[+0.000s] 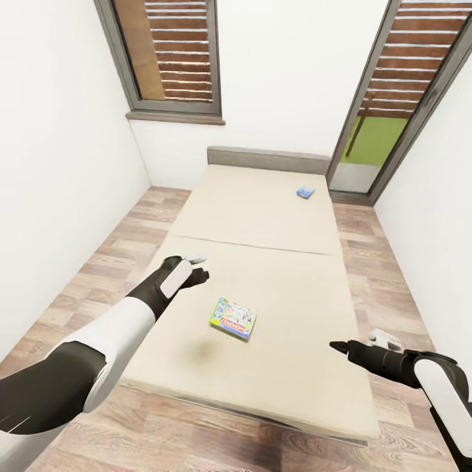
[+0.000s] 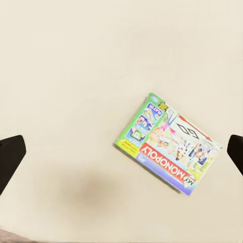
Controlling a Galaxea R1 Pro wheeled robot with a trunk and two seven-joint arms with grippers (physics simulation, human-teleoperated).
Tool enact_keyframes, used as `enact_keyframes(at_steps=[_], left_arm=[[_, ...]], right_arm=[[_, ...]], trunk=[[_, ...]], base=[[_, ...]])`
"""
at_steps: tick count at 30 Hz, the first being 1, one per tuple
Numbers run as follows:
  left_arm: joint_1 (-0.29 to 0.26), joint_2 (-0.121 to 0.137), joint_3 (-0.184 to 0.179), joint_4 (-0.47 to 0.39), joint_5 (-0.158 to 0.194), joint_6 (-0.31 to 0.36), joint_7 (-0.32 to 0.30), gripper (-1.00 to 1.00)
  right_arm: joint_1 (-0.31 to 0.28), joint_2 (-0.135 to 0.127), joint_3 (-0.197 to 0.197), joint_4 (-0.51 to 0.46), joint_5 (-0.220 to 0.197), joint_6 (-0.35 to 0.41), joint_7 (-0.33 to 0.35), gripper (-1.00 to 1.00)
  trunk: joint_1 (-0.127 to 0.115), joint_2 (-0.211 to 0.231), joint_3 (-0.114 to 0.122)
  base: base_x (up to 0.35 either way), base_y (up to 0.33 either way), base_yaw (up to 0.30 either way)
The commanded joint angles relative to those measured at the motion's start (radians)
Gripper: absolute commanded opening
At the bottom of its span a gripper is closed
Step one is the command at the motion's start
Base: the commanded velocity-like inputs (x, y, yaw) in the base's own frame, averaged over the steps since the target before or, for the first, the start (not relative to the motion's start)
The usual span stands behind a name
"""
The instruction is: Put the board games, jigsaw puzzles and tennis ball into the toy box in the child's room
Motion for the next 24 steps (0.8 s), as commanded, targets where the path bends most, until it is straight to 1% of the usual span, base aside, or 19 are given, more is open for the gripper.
enact_keyframes(at_steps=[1,24], left_arm=[[-0.001,0.001,-0.007,-0.001,0.011,0.001,0.009,1.0],[0.0,0.0,-0.009,0.003,0.012,0.001,0.009,1.0]], right_arm=[[-0.001,-0.001,0.0,-0.001,-0.011,0.003,-0.01,1.0],[-0.005,-0.002,-0.001,-0.001,-0.012,0.005,-0.008,1.0]], trunk=[[0.001,-0.002,-0.003],[0.001,-0.002,-0.036]], base=[[0.0,0.0,0.165],[0.0,0.0,0.164]])
